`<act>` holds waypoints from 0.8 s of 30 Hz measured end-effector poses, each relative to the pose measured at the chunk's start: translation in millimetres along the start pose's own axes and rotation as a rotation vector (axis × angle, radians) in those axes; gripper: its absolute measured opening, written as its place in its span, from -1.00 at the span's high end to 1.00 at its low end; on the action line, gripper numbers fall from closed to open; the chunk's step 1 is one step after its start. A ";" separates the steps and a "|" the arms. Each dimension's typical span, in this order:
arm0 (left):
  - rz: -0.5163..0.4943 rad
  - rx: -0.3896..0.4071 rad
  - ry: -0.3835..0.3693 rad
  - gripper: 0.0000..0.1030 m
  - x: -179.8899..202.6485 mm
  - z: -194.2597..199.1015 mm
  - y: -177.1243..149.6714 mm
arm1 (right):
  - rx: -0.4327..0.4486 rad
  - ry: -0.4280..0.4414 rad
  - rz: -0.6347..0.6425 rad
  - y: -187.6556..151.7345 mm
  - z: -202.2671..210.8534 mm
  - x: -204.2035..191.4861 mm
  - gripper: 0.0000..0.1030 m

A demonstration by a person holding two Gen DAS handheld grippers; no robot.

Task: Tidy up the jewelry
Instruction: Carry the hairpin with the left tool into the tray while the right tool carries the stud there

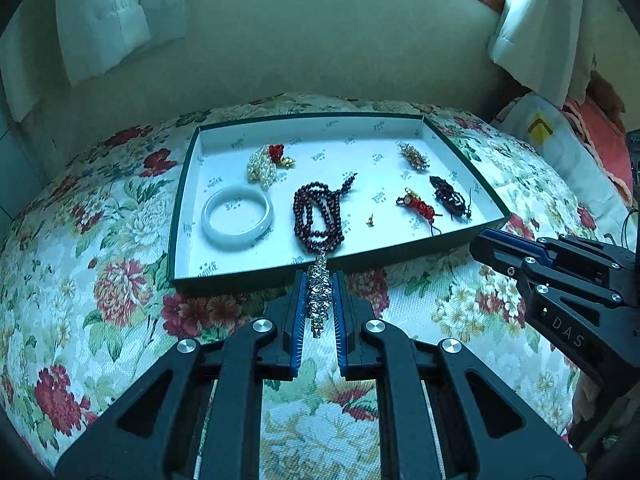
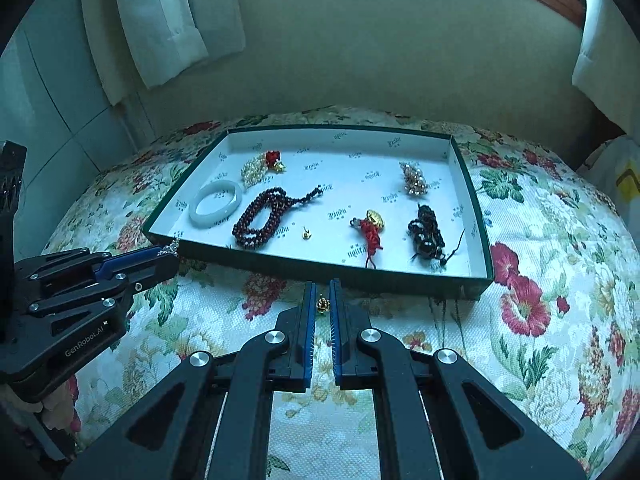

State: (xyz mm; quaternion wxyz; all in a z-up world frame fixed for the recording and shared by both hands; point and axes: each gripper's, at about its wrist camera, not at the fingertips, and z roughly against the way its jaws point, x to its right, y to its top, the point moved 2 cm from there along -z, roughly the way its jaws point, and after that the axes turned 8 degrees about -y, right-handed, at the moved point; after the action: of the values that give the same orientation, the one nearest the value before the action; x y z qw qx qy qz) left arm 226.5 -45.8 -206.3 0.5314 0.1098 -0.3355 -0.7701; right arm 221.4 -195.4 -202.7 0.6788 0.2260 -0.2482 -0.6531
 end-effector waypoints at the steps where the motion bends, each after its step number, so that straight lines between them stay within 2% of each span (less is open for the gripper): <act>1: -0.005 0.007 0.001 0.76 1.6 -1.0 5.5 | 0.010 -0.003 0.002 5.0 -0.4 1.0 0.87; 12: -0.023 0.052 0.024 0.76 4.8 -26.9 61.8 | 0.085 -0.017 0.002 60.8 -18.8 10.5 0.87; 24: -0.009 0.021 0.087 0.76 -7.9 -81.7 104.2 | 0.058 -0.043 -0.001 92.3 -72.0 20.4 0.87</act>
State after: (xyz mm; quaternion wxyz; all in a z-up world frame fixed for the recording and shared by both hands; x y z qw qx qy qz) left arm 350.3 -93.4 -203.1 0.5408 0.1505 -0.3196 -0.7634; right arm 338.9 -212.8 -199.3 0.6662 0.2316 -0.2814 -0.6506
